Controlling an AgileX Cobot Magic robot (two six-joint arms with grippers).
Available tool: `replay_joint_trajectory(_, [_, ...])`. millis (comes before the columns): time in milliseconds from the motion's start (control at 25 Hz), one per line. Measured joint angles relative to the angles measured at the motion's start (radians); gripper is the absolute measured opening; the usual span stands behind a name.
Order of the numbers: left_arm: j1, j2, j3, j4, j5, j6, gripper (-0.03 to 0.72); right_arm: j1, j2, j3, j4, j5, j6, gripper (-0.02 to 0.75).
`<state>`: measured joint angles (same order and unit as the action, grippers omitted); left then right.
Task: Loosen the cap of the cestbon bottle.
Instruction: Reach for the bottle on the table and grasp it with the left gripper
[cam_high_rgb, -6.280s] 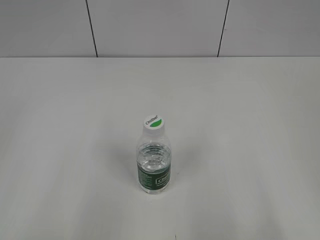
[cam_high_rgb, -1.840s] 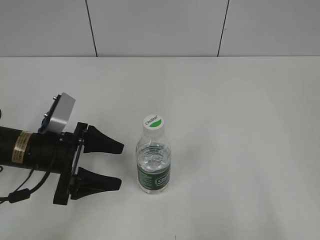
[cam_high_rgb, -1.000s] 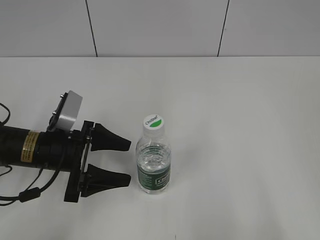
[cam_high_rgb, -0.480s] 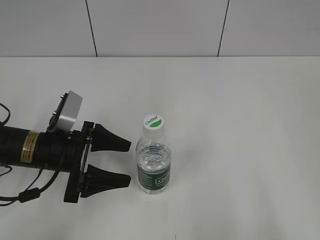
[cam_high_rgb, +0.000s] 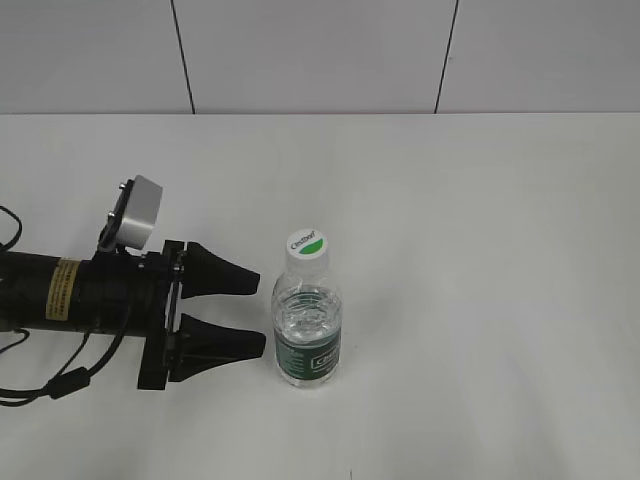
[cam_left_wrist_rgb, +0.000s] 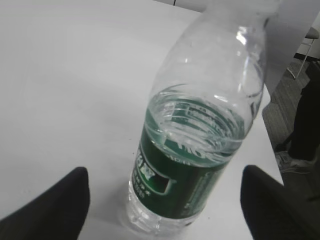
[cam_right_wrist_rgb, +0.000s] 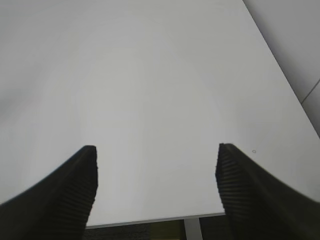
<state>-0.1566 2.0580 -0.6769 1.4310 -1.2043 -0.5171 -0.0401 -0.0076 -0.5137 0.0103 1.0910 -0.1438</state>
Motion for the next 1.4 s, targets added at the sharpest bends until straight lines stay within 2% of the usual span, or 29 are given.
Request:
replay_joint_trajectory(400, [-0.001,0.000,-0.001,0.081,0.000,0.010,0.475,0.000,0.000,0.000,0.000,0.000,0.000,0.561])
replay_joint_trajectory(1080, [-0.057,0.001,-0.094,0.143,0.008,0.013,0.461,0.000,0.000,0.000,0.000,0.000,0.000,0.561])
replay_joint_trajectory(1400, [-0.115,0.001,-0.148,0.143,0.018,-0.007,0.461,0.000,0.000,0.000,0.000,0.000,0.000,0.561])
